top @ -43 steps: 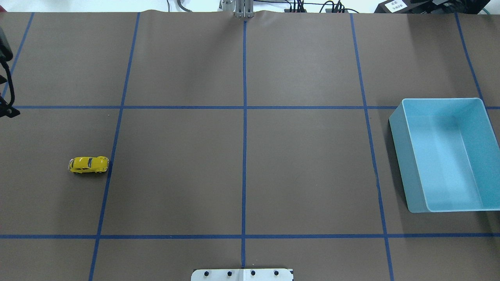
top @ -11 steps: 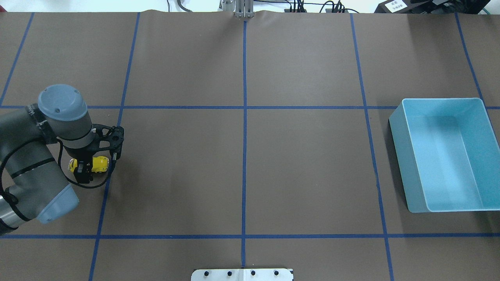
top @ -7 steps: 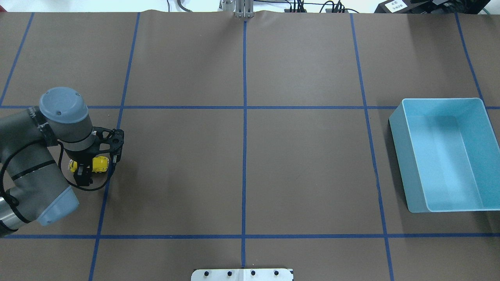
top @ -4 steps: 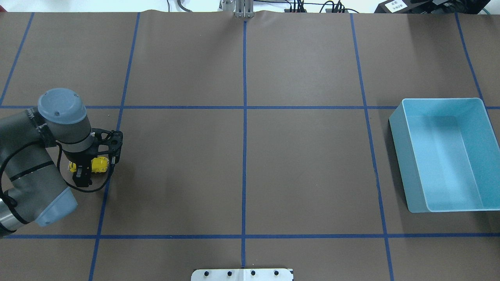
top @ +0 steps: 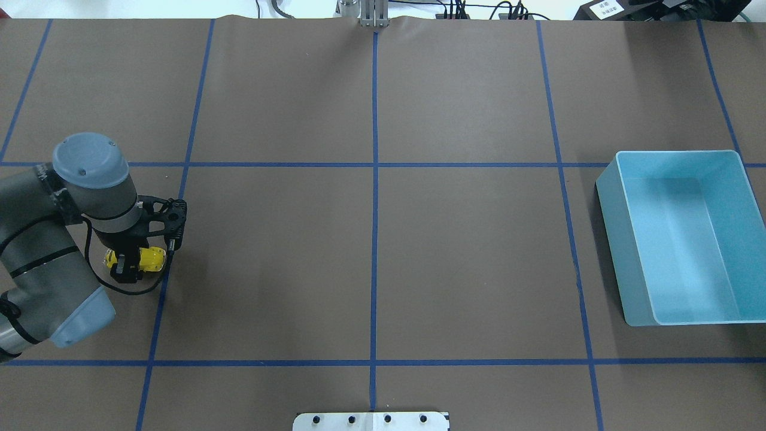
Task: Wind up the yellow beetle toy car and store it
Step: 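Grip the yellow car with the left gripper, pressing it onto the table, then drag the pressed car backward with the left gripper, away from the bin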
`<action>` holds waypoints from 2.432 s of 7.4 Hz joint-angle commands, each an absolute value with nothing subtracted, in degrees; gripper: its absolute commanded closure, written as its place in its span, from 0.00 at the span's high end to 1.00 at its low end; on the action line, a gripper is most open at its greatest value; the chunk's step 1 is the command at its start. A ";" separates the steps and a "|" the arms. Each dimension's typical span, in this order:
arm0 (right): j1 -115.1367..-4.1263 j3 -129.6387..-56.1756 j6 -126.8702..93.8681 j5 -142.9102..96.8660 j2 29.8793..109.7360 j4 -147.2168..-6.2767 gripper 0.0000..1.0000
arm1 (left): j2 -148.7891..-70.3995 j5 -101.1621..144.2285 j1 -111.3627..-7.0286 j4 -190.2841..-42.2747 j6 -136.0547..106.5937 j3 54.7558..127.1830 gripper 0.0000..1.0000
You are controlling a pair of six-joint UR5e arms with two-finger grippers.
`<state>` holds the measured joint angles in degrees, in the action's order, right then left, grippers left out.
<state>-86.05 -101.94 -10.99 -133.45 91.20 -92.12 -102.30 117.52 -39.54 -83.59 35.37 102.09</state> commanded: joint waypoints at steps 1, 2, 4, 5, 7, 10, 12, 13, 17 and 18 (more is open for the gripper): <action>-86.04 -101.87 -10.99 -133.33 91.15 -92.11 1.00 | -101.34 117.60 -39.55 -83.50 35.77 103.26 0.51; -86.04 -101.78 -10.99 -133.24 91.14 -92.20 1.00 | -100.73 117.60 -39.55 -83.41 35.77 104.32 0.35; -86.04 -101.60 -10.99 -133.24 91.05 -92.11 1.00 | -99.85 117.60 -39.90 -83.32 35.86 105.72 0.00; -86.04 -101.51 -10.90 -133.24 91.05 -92.11 1.00 | -99.67 117.60 -40.08 -83.32 35.86 106.52 0.00; -86.04 -101.51 -10.99 -133.24 91.05 -92.11 1.00 | -99.23 117.51 -40.51 -84.28 35.86 107.83 0.00; -86.04 -101.51 -10.90 -133.24 91.06 -92.11 1.00 | -95.81 117.69 -41.75 -93.83 35.86 109.07 0.00; -86.04 -101.34 -10.90 -133.24 91.23 -92.20 1.00 | -94.92 117.77 -41.84 -99.73 35.77 107.59 0.00; -86.04 -101.25 -10.99 -133.24 91.23 -92.20 1.00 | -94.83 119.51 -41.84 -103.58 35.77 105.40 0.00; -86.04 -101.16 -10.90 -133.24 91.41 -92.11 1.00 | -94.40 123.83 -43.06 -107.05 35.86 103.62 0.00; -86.04 -101.16 -10.90 -133.24 91.41 -92.11 1.00 | -93.52 124.19 -43.33 -107.22 35.95 103.71 0.00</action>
<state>-86.05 -101.17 -10.91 -133.24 91.36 -92.11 -94.24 123.53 -42.87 -107.00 35.88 103.73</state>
